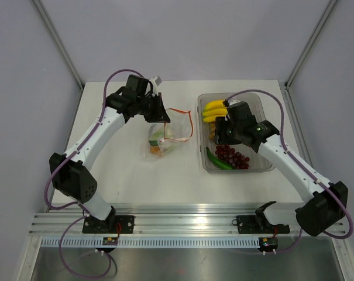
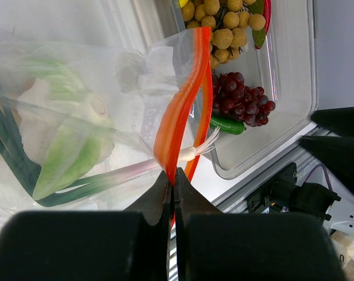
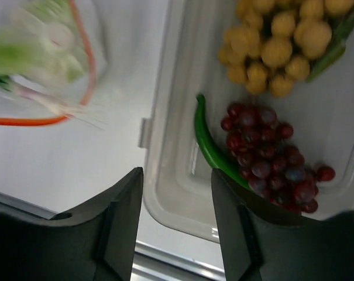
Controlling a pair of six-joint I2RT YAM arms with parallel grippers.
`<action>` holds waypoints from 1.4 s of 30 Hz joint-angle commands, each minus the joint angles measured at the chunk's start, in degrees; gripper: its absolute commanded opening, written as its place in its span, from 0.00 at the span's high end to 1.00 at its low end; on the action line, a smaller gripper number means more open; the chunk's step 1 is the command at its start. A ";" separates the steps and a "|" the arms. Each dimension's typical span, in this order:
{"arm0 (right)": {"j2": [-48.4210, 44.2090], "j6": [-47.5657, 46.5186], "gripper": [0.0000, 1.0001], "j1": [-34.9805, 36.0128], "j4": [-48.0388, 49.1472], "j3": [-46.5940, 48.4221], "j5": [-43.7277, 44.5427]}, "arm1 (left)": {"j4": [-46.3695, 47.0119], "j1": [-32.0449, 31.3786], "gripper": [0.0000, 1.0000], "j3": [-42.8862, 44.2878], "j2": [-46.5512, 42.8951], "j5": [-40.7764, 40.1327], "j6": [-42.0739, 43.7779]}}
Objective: Place the food in the zip-top bag and seal the zipper
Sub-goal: Pick up the fake vegetable from the bin.
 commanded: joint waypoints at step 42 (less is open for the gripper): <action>30.34 -9.27 0.47 -0.17 0.92 -5.74 2.27 | 3.31 0.08 1.00 2.38 -2.27 2.99 0.02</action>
